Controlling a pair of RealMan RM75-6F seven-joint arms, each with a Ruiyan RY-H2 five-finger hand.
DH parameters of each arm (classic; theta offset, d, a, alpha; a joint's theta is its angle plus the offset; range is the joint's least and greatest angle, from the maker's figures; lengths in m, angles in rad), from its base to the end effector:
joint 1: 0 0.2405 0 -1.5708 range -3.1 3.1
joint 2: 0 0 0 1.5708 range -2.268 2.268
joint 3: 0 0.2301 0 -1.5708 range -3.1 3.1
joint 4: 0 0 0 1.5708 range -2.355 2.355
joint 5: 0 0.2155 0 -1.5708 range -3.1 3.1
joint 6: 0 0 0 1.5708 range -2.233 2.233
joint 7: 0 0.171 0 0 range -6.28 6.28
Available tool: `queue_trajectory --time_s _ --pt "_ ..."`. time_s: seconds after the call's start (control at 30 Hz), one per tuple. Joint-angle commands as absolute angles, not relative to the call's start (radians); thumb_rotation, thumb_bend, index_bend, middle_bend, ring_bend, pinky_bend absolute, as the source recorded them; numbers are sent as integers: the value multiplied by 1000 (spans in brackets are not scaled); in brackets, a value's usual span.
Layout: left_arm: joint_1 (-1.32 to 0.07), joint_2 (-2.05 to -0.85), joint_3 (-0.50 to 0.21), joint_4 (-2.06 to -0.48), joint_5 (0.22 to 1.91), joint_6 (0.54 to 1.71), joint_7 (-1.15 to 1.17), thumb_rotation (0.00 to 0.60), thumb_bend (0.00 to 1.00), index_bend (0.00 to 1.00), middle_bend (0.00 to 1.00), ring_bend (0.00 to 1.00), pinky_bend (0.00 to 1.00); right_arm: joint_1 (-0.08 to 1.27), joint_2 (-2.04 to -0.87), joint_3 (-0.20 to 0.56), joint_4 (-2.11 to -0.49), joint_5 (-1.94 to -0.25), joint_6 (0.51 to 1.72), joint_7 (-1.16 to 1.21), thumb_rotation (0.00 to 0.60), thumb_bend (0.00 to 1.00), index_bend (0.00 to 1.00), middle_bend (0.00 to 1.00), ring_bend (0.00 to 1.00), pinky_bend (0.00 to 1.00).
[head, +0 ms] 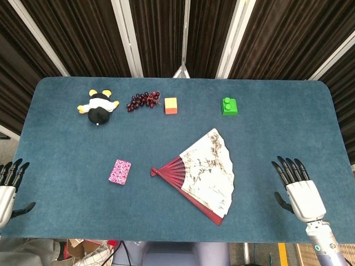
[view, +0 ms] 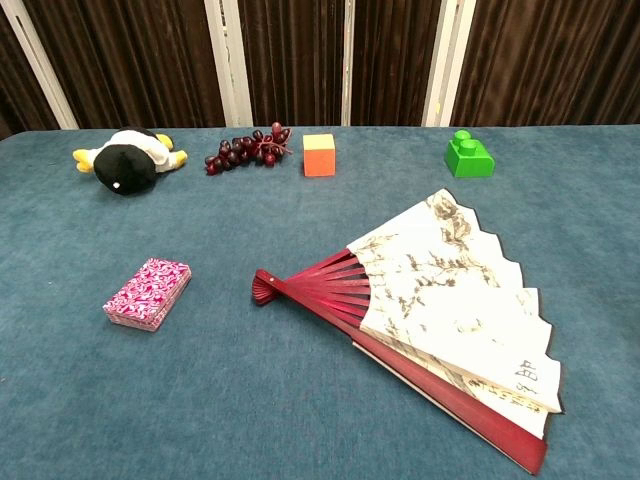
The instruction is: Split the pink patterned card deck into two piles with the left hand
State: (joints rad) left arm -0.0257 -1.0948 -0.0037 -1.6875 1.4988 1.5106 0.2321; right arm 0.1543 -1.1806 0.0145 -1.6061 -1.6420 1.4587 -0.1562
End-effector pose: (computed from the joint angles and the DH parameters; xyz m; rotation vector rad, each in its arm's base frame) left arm -0.2906 0.1786 0.1394 -1.4270 -0.8186 -0.7099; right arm -0.2521 -0.2142 0.1061 1.6104 -0.7480 0.9210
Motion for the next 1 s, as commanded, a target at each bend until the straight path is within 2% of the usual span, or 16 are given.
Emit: queue_trajectory --time_s 0.03,0.43,0.53,0.57,0.63,0.7,0.77,0.87,1.0 --pt "-26 -1095 -3 -1687 1499 1510 232 600 0 0 0 0 0 154 -1181 15 -1606 -1642 1459 -156 600 369 0 0 0 36" --pt "-68 -1084 -10 -1704 1496 1450 303 600 0 0 0 0 8 156 -1182 13 -1609 -1643 1455 -156 600 368 0 0 0 36" --pt "-107 -1080 -33 -1728 1480 1409 362 600 0 0 0 15 159 157 -1181 14 -1611 -1642 1454 -148 600 369 0 0 0 36" --pt "-117 -1081 -40 -1735 1474 1397 375 600 0 0 15 61 256 157 -1180 14 -1611 -1642 1454 -147 600 369 0 0 0 36" --pt "-152 -1086 -61 -1754 1445 1355 418 600 0 0 117 221 424 159 -1180 13 -1610 -1645 1452 -145 600 369 0 0 0 36" --pt "-184 -1093 -79 -1771 1408 1312 457 600 3 15 354 473 599 160 -1181 12 -1610 -1646 1450 -144 600 369 0 0 0 36" --pt "-220 -1106 -98 -1787 1363 1262 493 600 15 49 496 592 687 161 -1181 12 -1610 -1647 1449 -142 600 369 0 0 0 36" --pt "-277 -1132 -126 -1805 1271 1181 549 600 34 91 612 683 761 162 -1180 12 -1610 -1646 1448 -136 600 369 0 0 0 36" --pt "-364 -1199 -162 -1795 1129 1091 641 600 34 101 601 684 773 162 -1179 12 -1610 -1646 1449 -129 600 369 0 0 0 36"
